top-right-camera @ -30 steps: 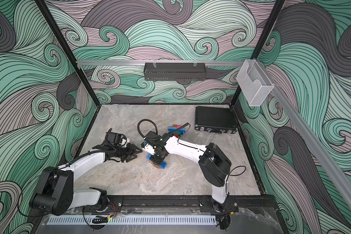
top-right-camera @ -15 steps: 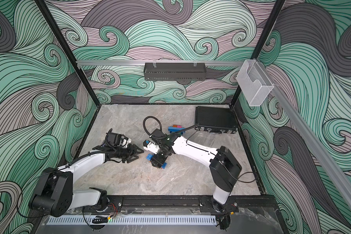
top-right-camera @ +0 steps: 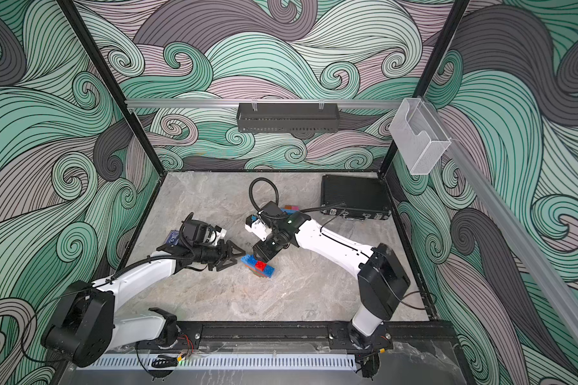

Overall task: Assemble a heart with lego
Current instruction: Assemble the lego brick with the lego brick.

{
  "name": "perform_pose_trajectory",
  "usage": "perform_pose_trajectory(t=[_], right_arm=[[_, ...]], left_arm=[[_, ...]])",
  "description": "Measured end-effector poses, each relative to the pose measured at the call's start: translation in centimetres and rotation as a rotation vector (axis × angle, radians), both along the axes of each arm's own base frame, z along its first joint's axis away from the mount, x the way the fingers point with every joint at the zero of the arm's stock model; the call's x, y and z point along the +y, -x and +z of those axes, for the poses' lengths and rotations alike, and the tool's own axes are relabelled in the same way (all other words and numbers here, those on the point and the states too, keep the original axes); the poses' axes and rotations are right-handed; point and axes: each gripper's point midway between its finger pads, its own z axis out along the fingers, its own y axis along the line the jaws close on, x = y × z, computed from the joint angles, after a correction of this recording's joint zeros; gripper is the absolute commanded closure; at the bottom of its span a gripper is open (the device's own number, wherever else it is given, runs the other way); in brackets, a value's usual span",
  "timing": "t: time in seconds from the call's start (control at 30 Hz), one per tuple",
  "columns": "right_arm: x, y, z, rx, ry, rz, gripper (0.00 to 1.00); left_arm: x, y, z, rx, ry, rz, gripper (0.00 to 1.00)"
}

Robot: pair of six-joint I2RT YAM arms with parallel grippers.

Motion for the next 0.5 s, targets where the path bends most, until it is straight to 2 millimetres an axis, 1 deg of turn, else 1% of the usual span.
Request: perform_pose_trajectory(t=[0.13,0.23,0.5], right_arm=[[0.0,0.0,-1.5,0.025,0.037,-0.011,0.48],[0.1,0.1,-2.3,0.030,0.059,-0.014,0.49],[0.2,0.3,-2.5,0.012,0.084,-0.009,0.51]], left_arm=[[-0.7,0.2,0.2,-0.011,0.009,-0.020,0.40],[-1.1,0.3,0.2,-0.013,0.012,-0.030,0.40],[-1.8,0.9,-0.7,0.015,0.002,-0.057,0.43]])
